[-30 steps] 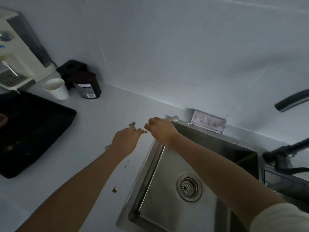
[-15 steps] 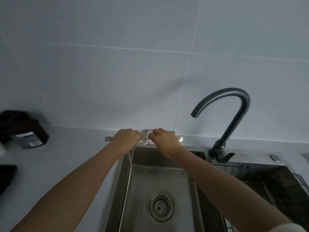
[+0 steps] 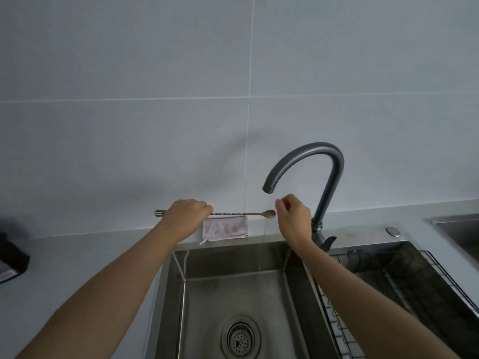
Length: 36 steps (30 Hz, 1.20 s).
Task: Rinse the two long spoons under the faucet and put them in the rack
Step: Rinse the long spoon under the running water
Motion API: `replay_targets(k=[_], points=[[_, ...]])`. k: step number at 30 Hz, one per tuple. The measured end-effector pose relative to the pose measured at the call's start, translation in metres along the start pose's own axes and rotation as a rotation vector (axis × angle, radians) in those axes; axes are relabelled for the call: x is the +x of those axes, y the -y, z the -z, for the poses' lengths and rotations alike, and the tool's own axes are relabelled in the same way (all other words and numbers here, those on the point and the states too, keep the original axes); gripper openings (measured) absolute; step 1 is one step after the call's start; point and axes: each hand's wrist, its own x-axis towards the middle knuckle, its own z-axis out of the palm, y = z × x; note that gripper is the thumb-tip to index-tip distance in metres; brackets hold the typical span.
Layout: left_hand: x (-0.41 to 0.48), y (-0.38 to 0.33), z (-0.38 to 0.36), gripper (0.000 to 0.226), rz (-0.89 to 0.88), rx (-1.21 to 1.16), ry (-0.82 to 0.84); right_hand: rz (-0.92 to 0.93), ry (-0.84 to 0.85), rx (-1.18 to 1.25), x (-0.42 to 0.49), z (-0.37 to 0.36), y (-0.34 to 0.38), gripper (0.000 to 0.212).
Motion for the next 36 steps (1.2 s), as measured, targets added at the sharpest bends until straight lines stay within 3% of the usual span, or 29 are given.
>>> replay_targets(k=[2, 5, 9, 14, 25, 36], points=[[0.002, -0.002, -0.001, 0.043, -0.025, 0.010, -0.007, -0.210, 0.017, 0.071, 0.006, 0.004, -0.016, 0.021], [0.010, -0.003, -0.009, 0.045, -0.046, 0.002, -0.010, -0.558, 0.187, 0.318, 0.014, 0.003, -0.029, 0.029], [0.011, -0.002, -0.010, 0.046, -0.052, 0.009, -0.037, -0.724, 0.358, 0.696, 0.016, -0.003, -0.022, 0.033], [0.011, 0.004, -0.011, 0.047, -0.051, 0.044, -0.098, -0.710, 0.386, 0.850, 0.023, -0.013, -0.019, 0.034], [0.014, 0.007, -0.020, 0.044, -0.034, 0.100, -0.130, -0.669, 0.386, 0.958, 0.037, -0.017, -0.014, 0.013], [0.021, 0.001, -0.019, 0.045, -0.016, 0.090, -0.144, -0.573, 0.195, 1.023, 0.036, -0.026, -0.024, 0.010]])
